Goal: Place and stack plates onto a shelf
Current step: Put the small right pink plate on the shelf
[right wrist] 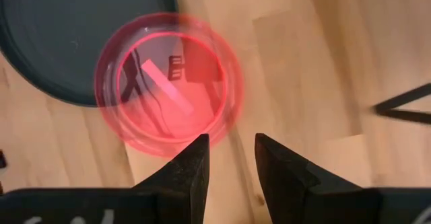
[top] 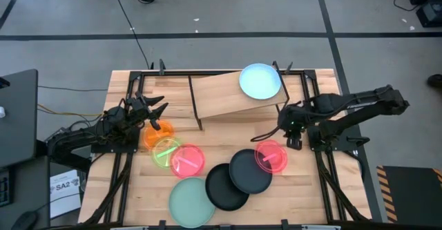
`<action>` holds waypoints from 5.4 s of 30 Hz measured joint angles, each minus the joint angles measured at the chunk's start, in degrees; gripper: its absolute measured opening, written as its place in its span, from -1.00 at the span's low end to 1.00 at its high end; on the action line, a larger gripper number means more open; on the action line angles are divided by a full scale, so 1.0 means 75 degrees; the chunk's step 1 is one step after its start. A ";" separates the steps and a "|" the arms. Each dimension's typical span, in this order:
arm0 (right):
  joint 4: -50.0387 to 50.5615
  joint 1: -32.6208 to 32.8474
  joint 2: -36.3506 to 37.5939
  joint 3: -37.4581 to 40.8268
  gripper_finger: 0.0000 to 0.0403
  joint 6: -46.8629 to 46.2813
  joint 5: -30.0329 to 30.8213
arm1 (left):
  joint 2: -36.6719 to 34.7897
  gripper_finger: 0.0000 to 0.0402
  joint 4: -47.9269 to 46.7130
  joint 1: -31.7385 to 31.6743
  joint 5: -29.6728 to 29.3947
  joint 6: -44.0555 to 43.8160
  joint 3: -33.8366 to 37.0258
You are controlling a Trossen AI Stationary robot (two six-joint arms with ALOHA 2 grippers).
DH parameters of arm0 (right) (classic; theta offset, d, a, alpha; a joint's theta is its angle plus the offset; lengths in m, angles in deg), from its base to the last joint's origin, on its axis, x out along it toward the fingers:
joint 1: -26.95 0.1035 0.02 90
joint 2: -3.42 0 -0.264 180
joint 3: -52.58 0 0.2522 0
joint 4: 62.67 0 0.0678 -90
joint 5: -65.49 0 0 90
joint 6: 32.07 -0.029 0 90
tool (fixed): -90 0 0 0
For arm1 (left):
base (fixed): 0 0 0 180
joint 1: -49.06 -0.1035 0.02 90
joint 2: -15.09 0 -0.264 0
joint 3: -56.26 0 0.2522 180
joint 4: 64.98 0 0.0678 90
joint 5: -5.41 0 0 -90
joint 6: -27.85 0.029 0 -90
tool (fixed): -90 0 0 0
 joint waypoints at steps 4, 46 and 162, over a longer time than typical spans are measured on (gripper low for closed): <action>-0.0723 -0.0006 -0.0026 0.0759 -0.38 -0.0017 -0.0009 | 0.0000 -0.14 -0.0001 0.0000 0.0000 -0.0001 0.0000; -0.5713 -0.0481 -0.0208 0.4353 -0.37 -0.0008 -0.0056 | 0.0001 -0.14 -0.0003 -0.0002 0.0000 -0.0001 0.0000; -0.7463 -0.0478 -0.0025 0.2958 -0.98 0.0061 0.0515 | 1.2785 -0.15 -0.0895 0.3116 0.1090 -0.5040 -0.8463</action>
